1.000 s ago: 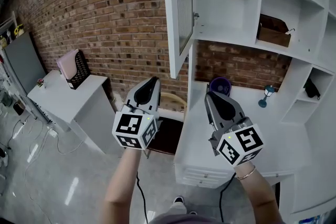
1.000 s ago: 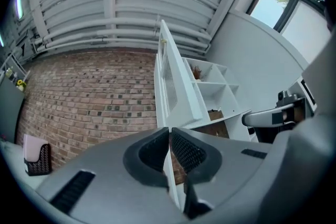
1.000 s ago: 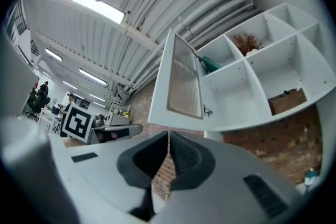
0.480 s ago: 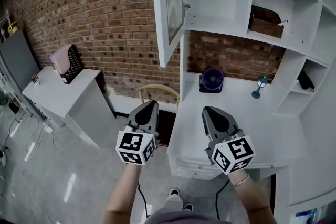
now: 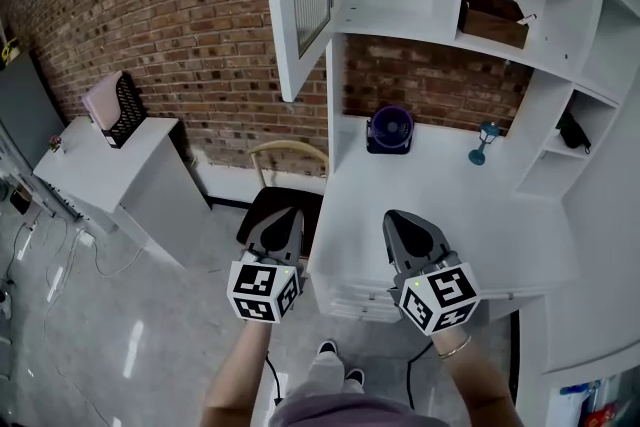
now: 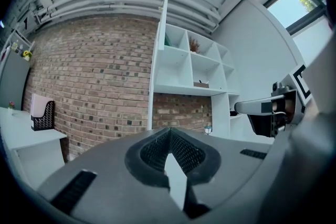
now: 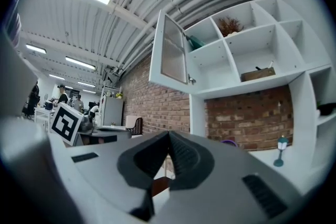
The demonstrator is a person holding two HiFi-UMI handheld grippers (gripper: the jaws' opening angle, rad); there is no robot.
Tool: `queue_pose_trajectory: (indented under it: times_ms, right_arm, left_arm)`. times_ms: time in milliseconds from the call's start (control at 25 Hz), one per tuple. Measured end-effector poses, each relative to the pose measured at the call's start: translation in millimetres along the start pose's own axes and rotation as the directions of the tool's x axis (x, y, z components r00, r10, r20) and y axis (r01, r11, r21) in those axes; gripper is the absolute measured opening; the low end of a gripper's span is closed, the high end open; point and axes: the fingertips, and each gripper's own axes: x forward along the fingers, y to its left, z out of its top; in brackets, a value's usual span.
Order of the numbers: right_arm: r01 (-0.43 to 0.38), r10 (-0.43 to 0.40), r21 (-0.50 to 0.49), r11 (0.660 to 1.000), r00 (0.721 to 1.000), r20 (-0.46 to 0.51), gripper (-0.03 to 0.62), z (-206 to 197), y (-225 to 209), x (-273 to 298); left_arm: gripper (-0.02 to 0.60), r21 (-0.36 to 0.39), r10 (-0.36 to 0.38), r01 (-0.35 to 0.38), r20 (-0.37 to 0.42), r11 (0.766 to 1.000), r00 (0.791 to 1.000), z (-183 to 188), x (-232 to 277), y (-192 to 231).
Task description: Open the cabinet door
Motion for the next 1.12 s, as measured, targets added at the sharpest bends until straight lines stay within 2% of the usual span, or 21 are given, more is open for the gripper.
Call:
queue_pose_trajectory:
  times_ms: [520,800,1120]
  right_arm:
    - [0.051,-0.044,0.070,0.996,0.994,-0.099,-0.006,-51,-16,-41]
    - [0.073,-0.063,0.075,0.995,0.990,-0.130,-0.006,-69,-26,-54]
    - [0.051,-0.041,0.063,0.997,0.988,-0.150,-0.006,-74,-25,-60]
  left_arm:
    - [0.003,-0.024,-0.010,0.008,-0.089,1.000,0.996,-46,-14,-34]
    - [0.003,-0.029,-0.004,0.002,-0.091,1.000,0.996,-50,-18,-41]
    - [0.003,-0.068,0.011,-0.017,-0.090,0.998,0.996,-56,-23,-50]
